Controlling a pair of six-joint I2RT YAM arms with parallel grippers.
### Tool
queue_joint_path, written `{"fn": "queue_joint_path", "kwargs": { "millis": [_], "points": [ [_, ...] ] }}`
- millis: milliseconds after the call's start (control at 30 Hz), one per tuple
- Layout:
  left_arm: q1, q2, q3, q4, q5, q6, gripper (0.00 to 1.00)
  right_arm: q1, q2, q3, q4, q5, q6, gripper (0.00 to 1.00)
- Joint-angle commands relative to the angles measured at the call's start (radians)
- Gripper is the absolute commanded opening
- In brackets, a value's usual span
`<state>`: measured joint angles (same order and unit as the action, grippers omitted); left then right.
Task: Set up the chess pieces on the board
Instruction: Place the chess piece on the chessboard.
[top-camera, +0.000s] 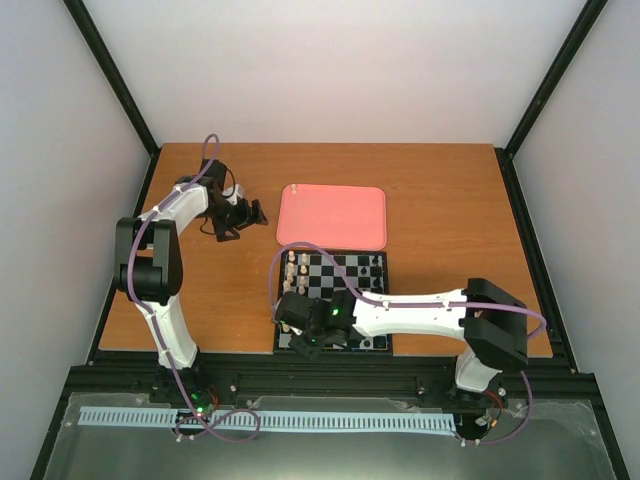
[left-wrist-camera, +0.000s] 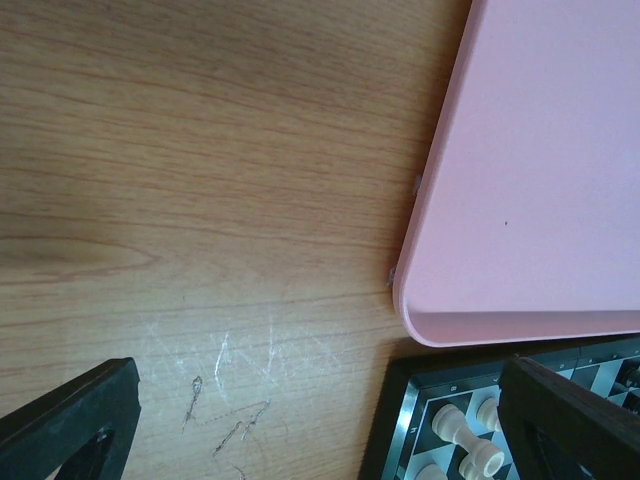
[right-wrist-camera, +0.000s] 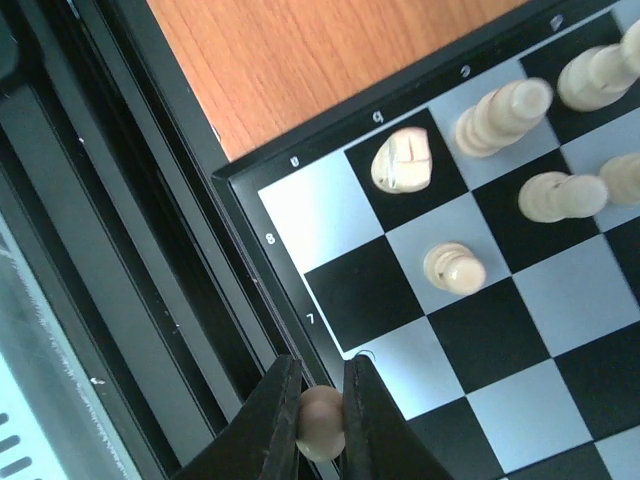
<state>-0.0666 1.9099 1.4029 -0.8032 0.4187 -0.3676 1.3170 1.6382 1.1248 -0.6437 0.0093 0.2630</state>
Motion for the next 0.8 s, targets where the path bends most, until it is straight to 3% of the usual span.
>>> {"fn": "queue_joint_path", "kwargs": {
  "millis": [0, 333, 767],
  "points": [
    [0.0, -0.037, 0.006, 0.019, 0.02, -0.015, 1.0, 0.014, 0.037, -0.02, 0.049, 0.003, 0.027, 0.08],
    [-0.001, -0.035, 0.012, 0.015, 0.021, -0.014, 1.0, 0.004, 0.077, -0.032, 0.113, 0.055, 0.024, 0.08],
    [-0.001, -0.018, 0.025, 0.009, 0.015, -0.007, 1.0, -0.03, 0.094, -0.051, 0.165, 0.009, 0.001, 0.08]
  ]
}}
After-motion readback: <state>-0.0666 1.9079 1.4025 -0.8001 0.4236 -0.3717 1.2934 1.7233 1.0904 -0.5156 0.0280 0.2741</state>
